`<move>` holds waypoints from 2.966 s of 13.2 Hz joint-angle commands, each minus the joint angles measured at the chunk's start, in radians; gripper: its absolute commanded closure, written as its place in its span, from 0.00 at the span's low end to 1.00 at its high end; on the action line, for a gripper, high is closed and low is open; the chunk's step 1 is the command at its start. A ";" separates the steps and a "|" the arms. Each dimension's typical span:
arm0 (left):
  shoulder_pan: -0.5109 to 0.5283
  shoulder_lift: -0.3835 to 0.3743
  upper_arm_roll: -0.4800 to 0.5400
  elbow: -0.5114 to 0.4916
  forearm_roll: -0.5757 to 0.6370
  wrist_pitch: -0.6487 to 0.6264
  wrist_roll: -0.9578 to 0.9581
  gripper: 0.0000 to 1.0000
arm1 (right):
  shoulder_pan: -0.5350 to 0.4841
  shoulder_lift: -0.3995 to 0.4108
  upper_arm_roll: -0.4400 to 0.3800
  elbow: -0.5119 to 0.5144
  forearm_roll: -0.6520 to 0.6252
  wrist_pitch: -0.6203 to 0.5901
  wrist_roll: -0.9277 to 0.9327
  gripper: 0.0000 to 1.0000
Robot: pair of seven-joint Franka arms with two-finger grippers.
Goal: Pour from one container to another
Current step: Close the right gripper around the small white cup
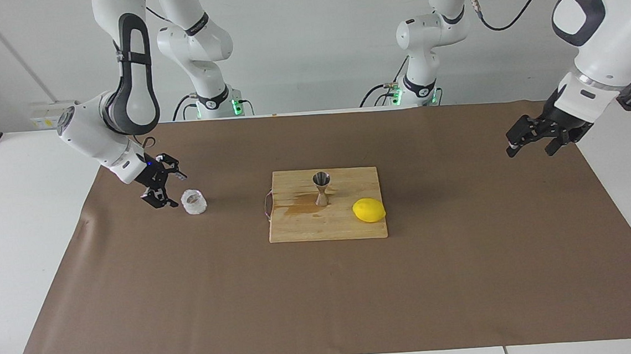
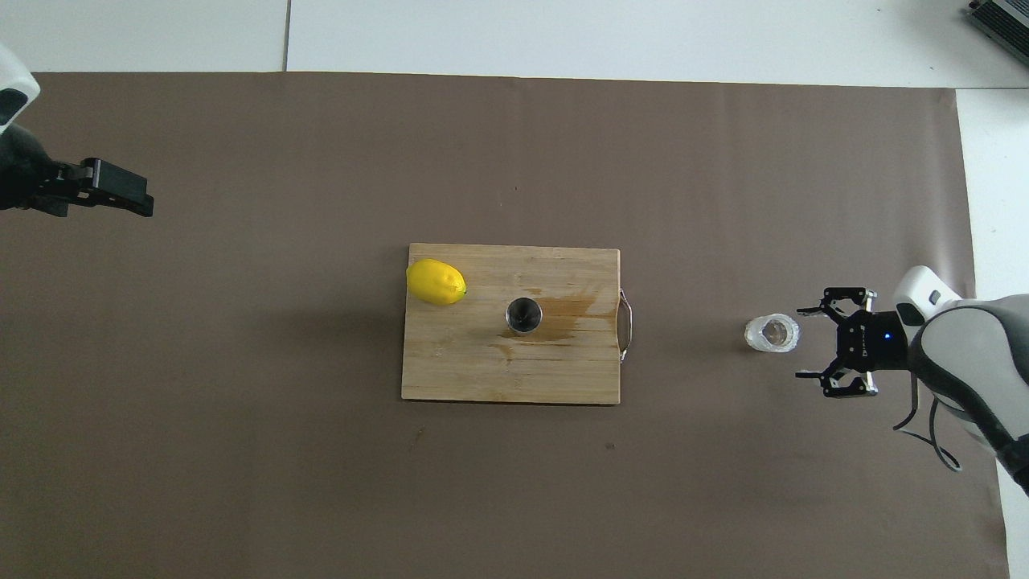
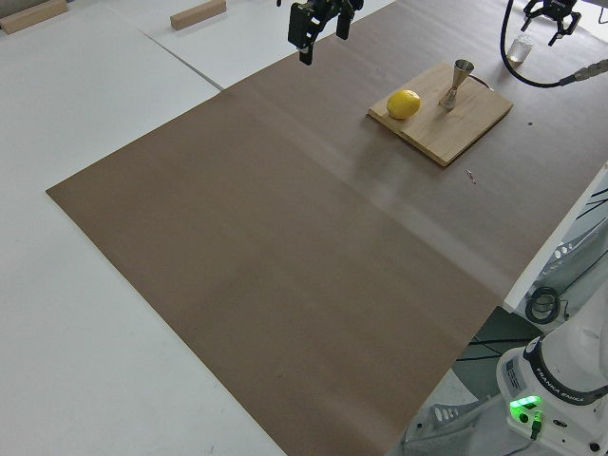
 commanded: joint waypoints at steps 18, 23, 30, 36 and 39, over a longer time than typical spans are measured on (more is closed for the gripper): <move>-0.065 -0.230 0.065 -0.086 0.019 -0.113 0.070 0.00 | -0.032 0.149 0.010 0.042 0.147 -0.050 -0.250 0.00; -0.057 -0.224 0.072 -0.076 -0.035 -0.113 0.081 0.00 | -0.025 0.149 0.010 0.043 0.203 -0.048 -0.248 0.00; -0.068 -0.222 0.062 -0.079 -0.021 -0.161 0.090 0.00 | -0.014 0.149 0.010 0.040 0.223 -0.040 -0.250 0.00; -0.057 -0.222 0.062 -0.081 -0.024 -0.162 0.107 0.00 | -0.011 0.149 0.010 0.039 0.223 -0.039 -0.250 0.00; -0.055 -0.221 0.070 -0.081 -0.023 -0.159 0.147 0.00 | -0.009 0.149 0.012 0.040 0.226 -0.039 -0.245 0.21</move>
